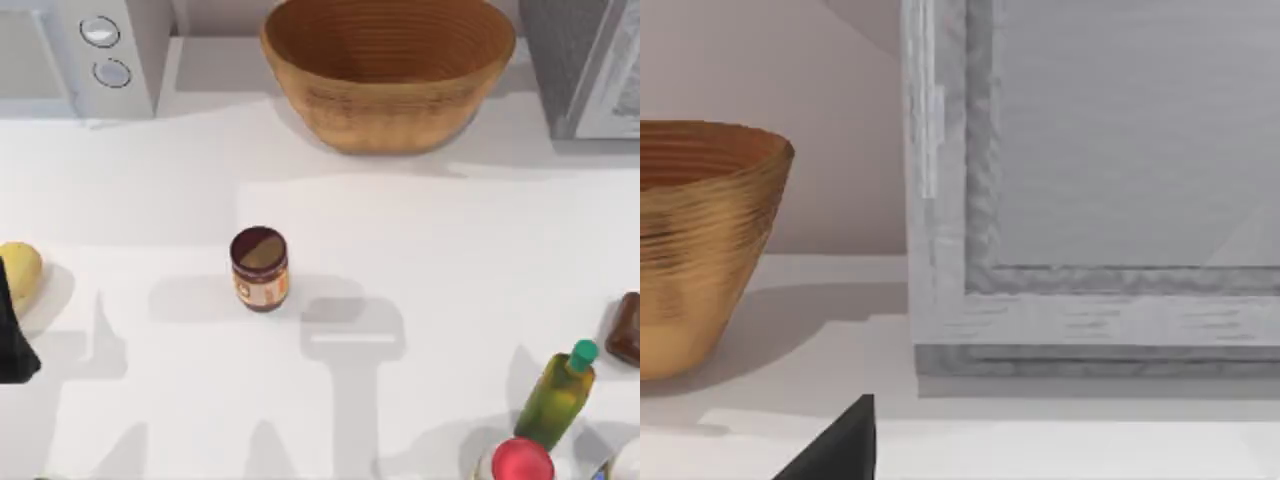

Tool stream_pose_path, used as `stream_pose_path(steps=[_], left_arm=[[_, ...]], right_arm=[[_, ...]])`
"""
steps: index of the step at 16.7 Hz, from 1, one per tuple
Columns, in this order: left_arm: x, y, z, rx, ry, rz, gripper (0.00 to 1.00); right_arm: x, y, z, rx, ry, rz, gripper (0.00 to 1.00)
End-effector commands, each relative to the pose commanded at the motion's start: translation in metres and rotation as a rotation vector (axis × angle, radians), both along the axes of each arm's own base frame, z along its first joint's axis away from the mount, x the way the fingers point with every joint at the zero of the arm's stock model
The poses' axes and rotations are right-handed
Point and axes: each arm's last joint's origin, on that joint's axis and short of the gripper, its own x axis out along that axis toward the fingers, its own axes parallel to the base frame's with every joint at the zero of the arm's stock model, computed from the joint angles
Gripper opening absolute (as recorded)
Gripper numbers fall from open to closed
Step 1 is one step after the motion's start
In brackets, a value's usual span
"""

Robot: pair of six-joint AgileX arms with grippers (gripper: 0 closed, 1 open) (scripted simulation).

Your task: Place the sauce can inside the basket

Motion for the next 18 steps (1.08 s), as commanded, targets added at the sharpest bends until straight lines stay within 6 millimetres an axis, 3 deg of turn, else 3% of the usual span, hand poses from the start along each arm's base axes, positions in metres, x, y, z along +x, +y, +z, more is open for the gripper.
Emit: stream_pose_path(steps=[5, 10, 14, 18], left_arm=[[0.002, -0.002, 0.006, 0.022, 0.013, -0.045, 1.0], [0.015, -0.01, 0.028, 0.129, 0.084, -0.264, 1.0], [0.038, -0.02, 0.038, 0.239, 0.164, -0.493, 1.0], [0.073, -0.029, 0.035, 0.326, 0.244, -0.73, 1.0]], right_arm=[[0.0, 0.0, 0.0, 0.0, 0.0, 0.0, 1.0], [0.0, 0.0, 0.0, 0.0, 0.0, 0.0, 1.0], [0.0, 0.0, 0.0, 0.0, 0.0, 0.0, 1.0], [0.0, 0.0, 0.0, 0.0, 0.0, 0.0, 1.0]])
